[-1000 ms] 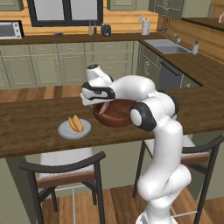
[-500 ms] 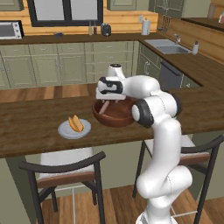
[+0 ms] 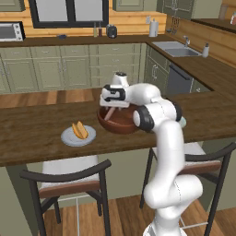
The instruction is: Place one bun and one sausage from the bowl on each plate.
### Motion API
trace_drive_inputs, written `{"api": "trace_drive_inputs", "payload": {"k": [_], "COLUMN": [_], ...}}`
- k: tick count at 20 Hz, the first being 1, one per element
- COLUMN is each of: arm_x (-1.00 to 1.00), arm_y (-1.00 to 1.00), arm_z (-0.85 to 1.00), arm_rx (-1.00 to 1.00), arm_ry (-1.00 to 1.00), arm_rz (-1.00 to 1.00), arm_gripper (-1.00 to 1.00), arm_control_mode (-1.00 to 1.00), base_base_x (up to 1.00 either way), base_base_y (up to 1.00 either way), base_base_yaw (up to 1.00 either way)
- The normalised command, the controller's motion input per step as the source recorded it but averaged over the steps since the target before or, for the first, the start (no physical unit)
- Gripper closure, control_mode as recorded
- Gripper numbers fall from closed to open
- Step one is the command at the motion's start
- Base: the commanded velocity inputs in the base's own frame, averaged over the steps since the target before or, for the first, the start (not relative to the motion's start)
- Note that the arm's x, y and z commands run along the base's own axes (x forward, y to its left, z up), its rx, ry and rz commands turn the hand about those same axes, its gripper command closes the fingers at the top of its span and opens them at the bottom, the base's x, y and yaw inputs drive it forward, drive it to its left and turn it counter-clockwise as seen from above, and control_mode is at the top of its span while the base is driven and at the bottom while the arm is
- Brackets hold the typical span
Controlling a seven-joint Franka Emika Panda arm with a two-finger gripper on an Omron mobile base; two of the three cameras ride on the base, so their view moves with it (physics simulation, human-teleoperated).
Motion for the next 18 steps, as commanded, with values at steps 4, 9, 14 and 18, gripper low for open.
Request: {"api": "trace_drive_inputs", "payload": {"k": [4, 9, 14, 18], "arm_x": [0.55, 0.32, 0.06, 0.01], "arm_y": [0.0, 0.09, 0.0, 0.02], "arm_z": [-0.39, -0.3, -0.38, -0.39], "arm_rx": [0.0, 0.0, 0.0, 0.0], "arm_ry": [0.0, 0.0, 0.0, 0.0], "arm_rz": [0.0, 0.0, 0.0, 0.0], "arm_gripper": [-1.0, -1.0, -1.0, 1.0], "arm_control_mode": [-1.0, -1.0, -1.0, -1.0], "base_base_x": [0.0, 0.0, 0.0, 0.0], "base_base_y": [0.0, 0.0, 0.0, 0.0], "base_base_yaw": [0.0, 0.0, 0.0, 0.0]}}
